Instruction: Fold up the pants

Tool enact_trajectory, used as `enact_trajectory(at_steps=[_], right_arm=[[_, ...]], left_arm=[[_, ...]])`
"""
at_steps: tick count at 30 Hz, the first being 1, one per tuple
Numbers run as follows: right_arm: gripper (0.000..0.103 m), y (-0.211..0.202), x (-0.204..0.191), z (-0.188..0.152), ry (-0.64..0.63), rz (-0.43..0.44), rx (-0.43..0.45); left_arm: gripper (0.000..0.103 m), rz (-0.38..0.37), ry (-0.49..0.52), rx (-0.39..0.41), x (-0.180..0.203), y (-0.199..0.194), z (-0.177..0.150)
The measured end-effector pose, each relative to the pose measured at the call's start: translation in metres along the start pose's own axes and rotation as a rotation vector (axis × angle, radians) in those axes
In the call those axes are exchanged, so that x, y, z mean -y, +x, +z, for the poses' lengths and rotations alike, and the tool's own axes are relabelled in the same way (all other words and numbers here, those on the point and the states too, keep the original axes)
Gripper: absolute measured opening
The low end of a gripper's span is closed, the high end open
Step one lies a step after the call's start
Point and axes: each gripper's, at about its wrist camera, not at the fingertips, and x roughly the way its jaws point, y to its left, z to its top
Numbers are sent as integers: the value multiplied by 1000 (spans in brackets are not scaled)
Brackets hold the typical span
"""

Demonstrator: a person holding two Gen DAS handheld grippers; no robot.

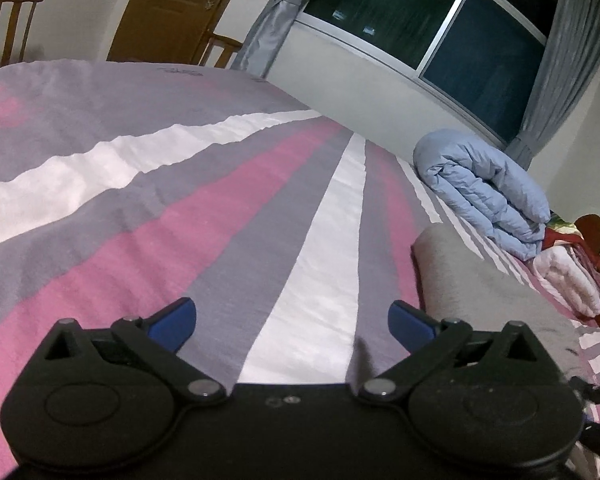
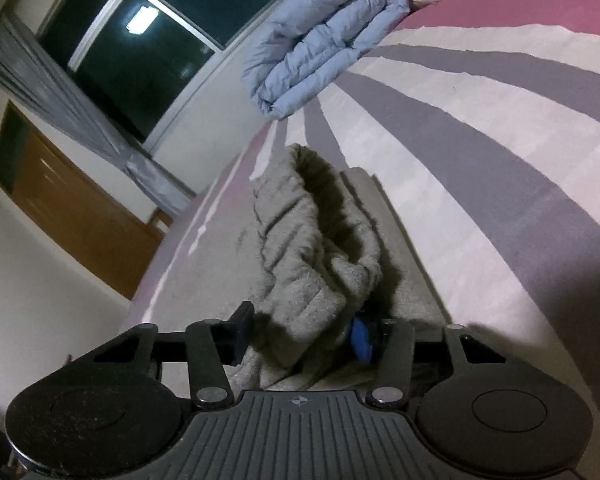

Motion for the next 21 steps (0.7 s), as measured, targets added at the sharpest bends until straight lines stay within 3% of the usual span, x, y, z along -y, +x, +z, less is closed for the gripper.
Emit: enact_trajectory(at_steps=[3,6,9,14,21], right_arm=[[40,-24,-11,-4,-64,16,75],[40,-15,8,-10,-33,-57,25],[44,-15,17,-10,12,-20,6],[64,-46,6,-16,-54,-42,83],[68,-64,7,-13,-25,-73,121]], left_arm=[[97,8,7,-1,2,2,-1],[97,16,26,-6,4,4,-2],[97,18,31,-6,5,3,-3],[97,19,32,-9,5,3,-2],[97,18,37,-10,5,3,-2]])
